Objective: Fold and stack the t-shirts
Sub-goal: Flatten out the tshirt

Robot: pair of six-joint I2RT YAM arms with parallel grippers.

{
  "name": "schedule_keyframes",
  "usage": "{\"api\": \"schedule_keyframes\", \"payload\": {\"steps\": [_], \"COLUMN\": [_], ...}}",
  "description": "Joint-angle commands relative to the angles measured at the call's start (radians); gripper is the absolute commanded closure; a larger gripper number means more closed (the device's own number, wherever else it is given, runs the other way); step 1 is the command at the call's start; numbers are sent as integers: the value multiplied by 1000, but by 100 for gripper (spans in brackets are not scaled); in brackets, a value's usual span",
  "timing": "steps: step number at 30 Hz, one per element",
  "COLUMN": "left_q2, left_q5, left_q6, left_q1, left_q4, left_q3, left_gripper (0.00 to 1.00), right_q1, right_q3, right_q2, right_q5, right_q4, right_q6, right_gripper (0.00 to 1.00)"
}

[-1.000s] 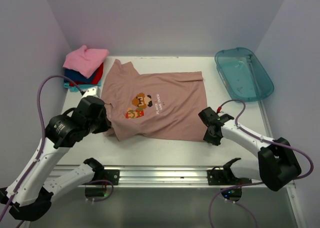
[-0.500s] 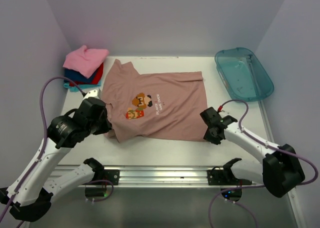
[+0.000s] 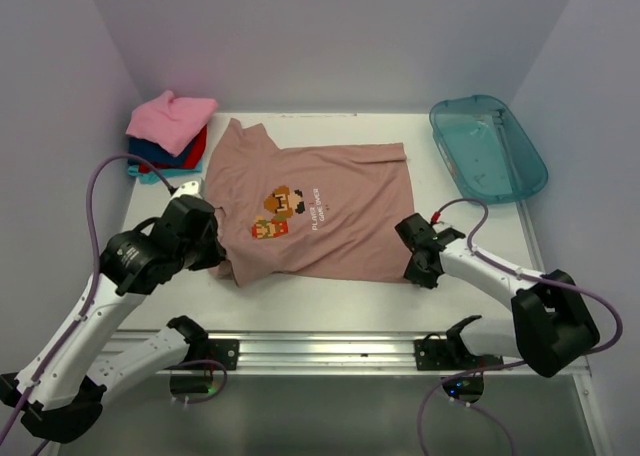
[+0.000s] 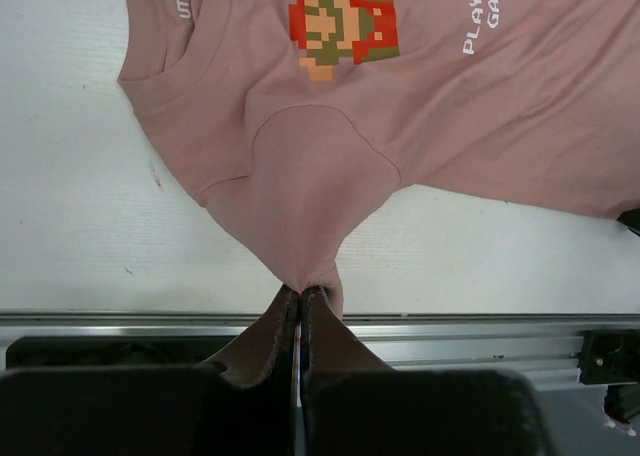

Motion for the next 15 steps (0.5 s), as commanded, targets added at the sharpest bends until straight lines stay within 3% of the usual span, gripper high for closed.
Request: {"api": "schedule_keyframes", "payload": {"steps": [1,8,15], "left_q2": [-13,-13,-6], "left_q5": [7,13,22], "left_q6": [-13,-16,-10], "left_q1": [-5,-5,-5], "left_q4": [34,48,57], "left_q3": [-9,-22,-32], "left_gripper": [100,100,100], "right_q1": [-3,-3,-3], "right_q3": [-5,-8,9], "right_q2": [33,-84,-50], "right_q5": [-5,26,30], "right_q4": [70,33,58], "right_q6": [15,1,-2], "right_gripper": [69,69,69]}}
